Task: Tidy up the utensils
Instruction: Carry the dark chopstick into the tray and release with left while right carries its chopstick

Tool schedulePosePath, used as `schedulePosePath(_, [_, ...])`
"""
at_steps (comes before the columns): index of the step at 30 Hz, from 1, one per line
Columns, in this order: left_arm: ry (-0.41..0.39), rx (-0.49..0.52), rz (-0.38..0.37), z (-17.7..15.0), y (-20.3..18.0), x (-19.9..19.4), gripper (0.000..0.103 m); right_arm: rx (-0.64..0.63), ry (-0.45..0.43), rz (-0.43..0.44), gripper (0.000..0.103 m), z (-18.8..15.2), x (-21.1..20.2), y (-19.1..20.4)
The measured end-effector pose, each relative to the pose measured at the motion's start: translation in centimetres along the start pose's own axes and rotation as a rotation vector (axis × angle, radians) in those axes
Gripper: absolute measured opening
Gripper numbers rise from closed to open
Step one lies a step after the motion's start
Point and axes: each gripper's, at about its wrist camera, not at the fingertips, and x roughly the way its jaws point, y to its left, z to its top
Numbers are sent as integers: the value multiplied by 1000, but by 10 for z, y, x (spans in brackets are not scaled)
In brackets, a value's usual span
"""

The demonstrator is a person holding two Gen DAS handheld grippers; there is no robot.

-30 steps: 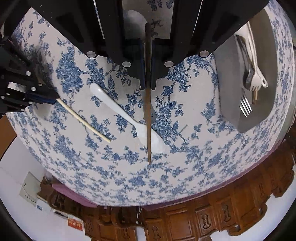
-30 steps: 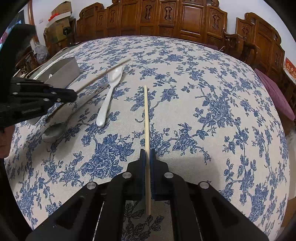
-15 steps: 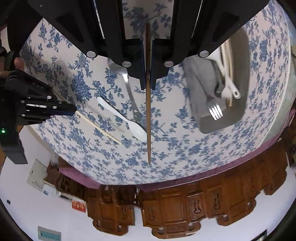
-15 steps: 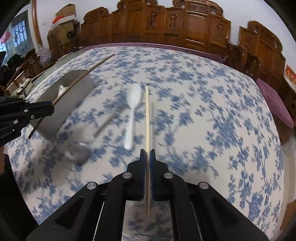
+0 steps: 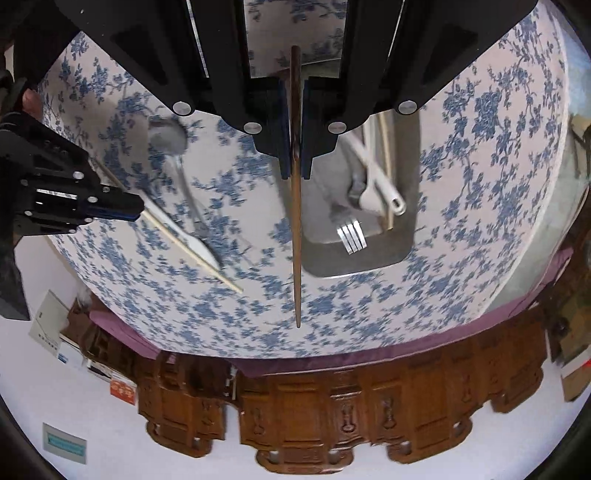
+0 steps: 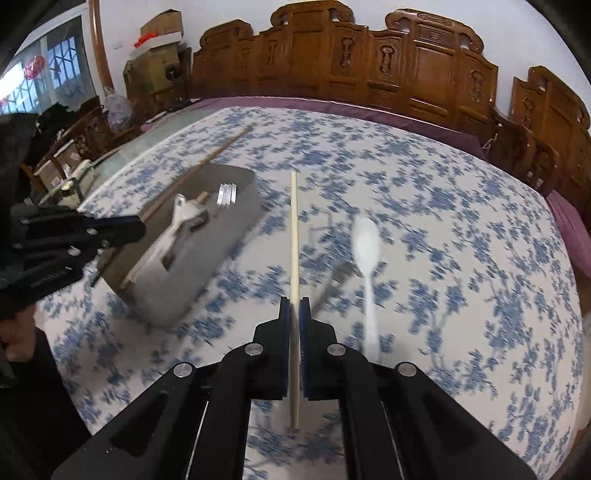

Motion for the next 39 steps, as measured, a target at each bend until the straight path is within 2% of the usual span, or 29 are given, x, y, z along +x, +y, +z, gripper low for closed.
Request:
schedulePosePath(7, [78, -13, 22, -4, 17, 13, 5, -23, -15, 17, 6, 10, -1, 17])
schedulePosePath(14, [164, -20, 5, -3, 32, 28, 5, -32, -21, 30, 6, 10, -3, 24])
schedulePosePath(22, [193, -20, -1, 5, 37, 39, 5, -33, -23, 40, 6, 13, -4, 28])
schedulePosePath(29, [156, -56, -14, 7, 43, 38, 7, -36, -21, 50, 6, 18, 1, 35])
schedulePosePath(33, [103, -78, -13, 5, 48, 29, 23, -31, -13, 62, 6, 22, 9, 41])
schedulePosePath(39, [29, -93, 21, 8, 56, 15, 32, -14, -13, 81, 6, 28, 19, 55])
